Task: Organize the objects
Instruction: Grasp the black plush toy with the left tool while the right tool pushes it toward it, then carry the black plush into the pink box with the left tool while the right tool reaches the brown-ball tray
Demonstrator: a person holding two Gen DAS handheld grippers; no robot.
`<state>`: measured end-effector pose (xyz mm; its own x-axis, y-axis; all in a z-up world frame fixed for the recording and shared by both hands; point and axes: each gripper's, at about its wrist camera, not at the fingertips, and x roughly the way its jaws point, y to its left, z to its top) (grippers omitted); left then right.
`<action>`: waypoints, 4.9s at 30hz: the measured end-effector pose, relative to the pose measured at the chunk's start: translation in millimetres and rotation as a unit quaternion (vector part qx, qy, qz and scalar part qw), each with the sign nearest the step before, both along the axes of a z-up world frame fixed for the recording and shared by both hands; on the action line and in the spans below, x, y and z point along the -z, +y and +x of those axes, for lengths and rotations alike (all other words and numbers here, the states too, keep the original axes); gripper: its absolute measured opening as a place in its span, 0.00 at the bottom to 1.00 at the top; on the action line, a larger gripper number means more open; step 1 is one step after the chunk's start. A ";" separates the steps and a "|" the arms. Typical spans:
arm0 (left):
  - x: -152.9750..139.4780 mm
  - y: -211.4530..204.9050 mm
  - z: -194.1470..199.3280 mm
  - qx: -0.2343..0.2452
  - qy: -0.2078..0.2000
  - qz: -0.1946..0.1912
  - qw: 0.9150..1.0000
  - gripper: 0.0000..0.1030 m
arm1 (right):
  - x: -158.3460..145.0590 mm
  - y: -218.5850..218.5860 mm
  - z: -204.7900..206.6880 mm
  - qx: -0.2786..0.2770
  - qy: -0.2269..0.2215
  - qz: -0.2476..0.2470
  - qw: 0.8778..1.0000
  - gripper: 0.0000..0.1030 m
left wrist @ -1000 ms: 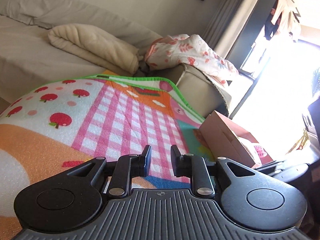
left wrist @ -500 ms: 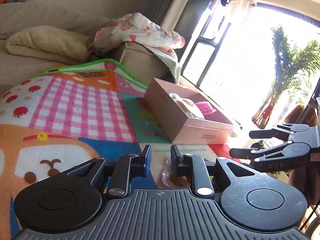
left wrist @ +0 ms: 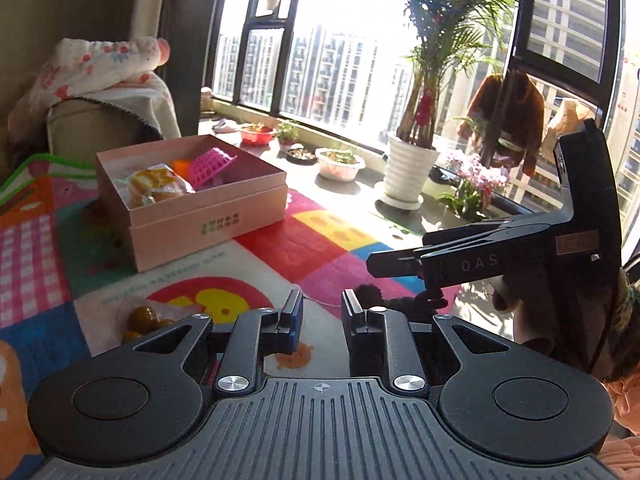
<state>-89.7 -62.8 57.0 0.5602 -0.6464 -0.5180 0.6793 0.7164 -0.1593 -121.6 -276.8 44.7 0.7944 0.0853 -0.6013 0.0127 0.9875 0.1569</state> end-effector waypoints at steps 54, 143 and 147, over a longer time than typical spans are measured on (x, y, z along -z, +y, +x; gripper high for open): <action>1.4 -29.7 13.5 0.045 0.146 -0.014 0.988 0.36 | 4.8 -27.8 -44.5 0.017 -0.034 0.138 0.990 0.94; -93.1 86.6 83.9 -0.163 0.040 -0.134 0.977 0.66 | -42.0 82.3 12.0 -0.108 -0.089 -0.066 0.988 0.70; -84.1 21.8 161.5 -0.135 0.097 -0.165 0.972 0.66 | -40.7 42.3 10.1 -0.070 -0.105 -0.033 0.991 0.71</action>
<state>71.7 -41.1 141.1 0.6441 -0.6384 -0.4214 0.4078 0.7527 -0.5169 -111.4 -234.6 85.3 0.8859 0.1698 -0.4317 -0.1517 0.9855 0.0764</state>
